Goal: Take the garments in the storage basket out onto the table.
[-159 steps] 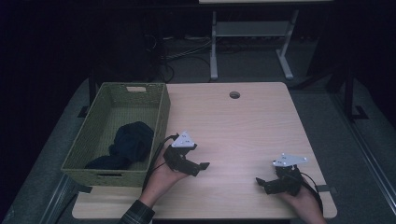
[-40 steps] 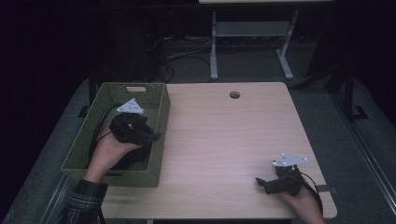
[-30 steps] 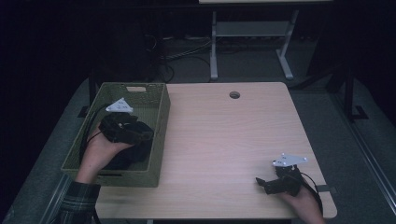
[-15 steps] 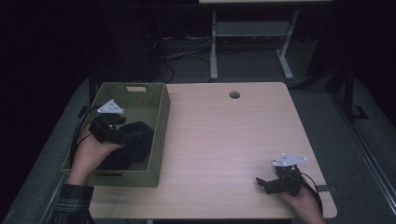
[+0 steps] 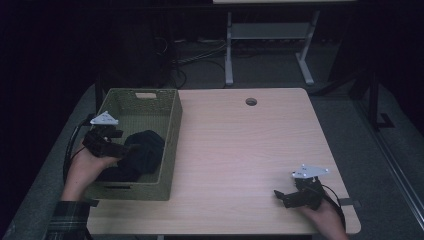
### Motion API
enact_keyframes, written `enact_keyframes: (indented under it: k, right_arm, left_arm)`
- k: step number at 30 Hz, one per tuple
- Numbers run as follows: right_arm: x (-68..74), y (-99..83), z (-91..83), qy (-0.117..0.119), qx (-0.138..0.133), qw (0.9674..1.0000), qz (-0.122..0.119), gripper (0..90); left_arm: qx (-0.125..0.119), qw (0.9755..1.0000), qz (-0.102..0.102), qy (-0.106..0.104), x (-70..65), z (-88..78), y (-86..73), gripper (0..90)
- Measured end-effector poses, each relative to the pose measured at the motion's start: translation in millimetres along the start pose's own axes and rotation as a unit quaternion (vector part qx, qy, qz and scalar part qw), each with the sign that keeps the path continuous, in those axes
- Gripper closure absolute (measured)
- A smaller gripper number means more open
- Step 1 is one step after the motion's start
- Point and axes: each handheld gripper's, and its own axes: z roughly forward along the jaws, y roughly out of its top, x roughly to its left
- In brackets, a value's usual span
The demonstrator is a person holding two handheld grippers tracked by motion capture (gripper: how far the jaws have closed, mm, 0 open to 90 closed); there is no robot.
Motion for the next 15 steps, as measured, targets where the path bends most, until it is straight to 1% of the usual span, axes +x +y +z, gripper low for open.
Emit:
enact_keyframes:
  k: [1, 6, 12, 15]
  right_arm:
    - [-0.1, 0.0, 0.0, 0.000, 0.000, 1.0000, 0.000, 2.4]
    - [-0.1, 0.0, 0.1, -0.001, 0.000, 1.0000, 0.000, 2.4]
    - [-0.2, 0.0, 0.1, -0.001, 0.000, 1.0000, 0.000, 2.4]
    - [-0.2, 0.0, 0.0, -0.001, 0.000, 1.0000, 0.000, 2.4]
  left_arm:
    - [0.004, 1.0000, -0.001, 0.000, 1.4, 0.4, -1.7, 13.8]
    - [0.008, 0.9999, -0.008, -0.005, 5.6, 4.6, -9.7, 13.8]
    - [0.022, 0.9996, -0.006, -0.016, 7.0, 12.2, -14.9, 13.7]
    - [0.034, 0.9992, -0.003, -0.021, 7.5, 16.4, -16.4, 13.7]
